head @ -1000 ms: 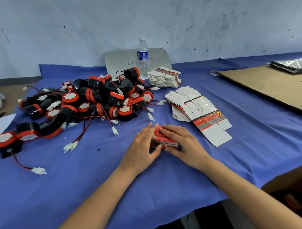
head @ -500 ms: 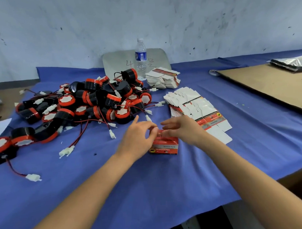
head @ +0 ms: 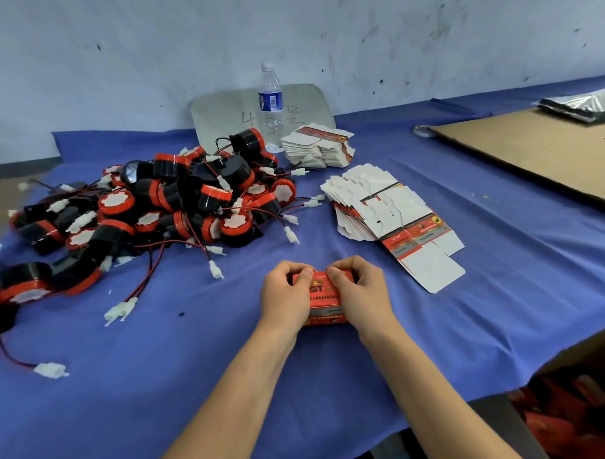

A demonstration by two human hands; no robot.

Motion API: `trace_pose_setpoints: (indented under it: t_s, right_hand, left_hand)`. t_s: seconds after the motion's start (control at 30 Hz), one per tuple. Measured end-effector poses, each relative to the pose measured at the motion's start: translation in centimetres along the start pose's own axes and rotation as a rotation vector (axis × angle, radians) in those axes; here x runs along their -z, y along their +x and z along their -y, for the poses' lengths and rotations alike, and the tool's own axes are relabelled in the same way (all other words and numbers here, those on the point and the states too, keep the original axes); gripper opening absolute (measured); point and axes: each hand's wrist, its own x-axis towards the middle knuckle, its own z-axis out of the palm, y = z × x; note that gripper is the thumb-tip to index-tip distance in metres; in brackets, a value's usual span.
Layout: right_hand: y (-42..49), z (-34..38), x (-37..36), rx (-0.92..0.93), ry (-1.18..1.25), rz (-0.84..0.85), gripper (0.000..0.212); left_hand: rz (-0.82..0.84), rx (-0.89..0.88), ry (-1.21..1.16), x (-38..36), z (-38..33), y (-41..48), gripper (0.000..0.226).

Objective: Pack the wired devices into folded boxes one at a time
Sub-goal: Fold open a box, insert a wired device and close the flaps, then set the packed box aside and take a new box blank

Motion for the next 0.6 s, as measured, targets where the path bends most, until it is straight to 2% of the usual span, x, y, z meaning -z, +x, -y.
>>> trace_pose_setpoints:
  t_s: [0.17, 0.23, 0.3, 0.37, 0.4, 0.47, 0.53, 0.6]
  right_hand:
    - [-0.6, 0.2, 0.0, 0.074, -0.037, -0.004, 0.02]
    - [-1.2, 0.3, 0.7, 0.139, 0.001, 0.154, 0.015]
    - [-1.7, 0.1, 2.2, 0.226, -0.077, 0.394, 0.045]
    - [-2.2, 0.1, 3.7, 0.355, -0.278, 0.493, 0.062]
    - [-2.5, 0.0, 4.2, 0.409, -0.344, 0.484, 0.063]
    - [-3.1, -0.1, 5.0, 0.419, -0.308, 0.358, 0.057]
    - [-3.2, 0.2, 6.1, 0.333, -0.108, 0.148, 0.049]
    - [-2.9, 0.7, 7.2, 0.185, 0.21, -0.115, 0.045]
  left_hand:
    - [0.021, -0.004, -0.019, 0.0, 0.0, -0.1, 0.013]
    - [0.005, -0.046, -0.078, 0.2, 0.3, -0.5, 0.015]
    - [-0.004, -0.071, -0.18, 0.5, 0.5, -0.9, 0.019]
    - [0.018, -0.078, -0.322, 0.8, 0.6, -1.1, 0.023]
    - [0.032, -0.086, -0.393, 0.9, 0.6, -1.2, 0.024]
    - [0.061, -0.102, -0.497, 0.9, 0.5, -1.1, 0.028]
    - [0.073, -0.102, -0.567, 0.8, 0.6, -1.0, 0.03]
    - [0.081, -0.094, -0.627, 0.8, 0.7, -0.9, 0.031]
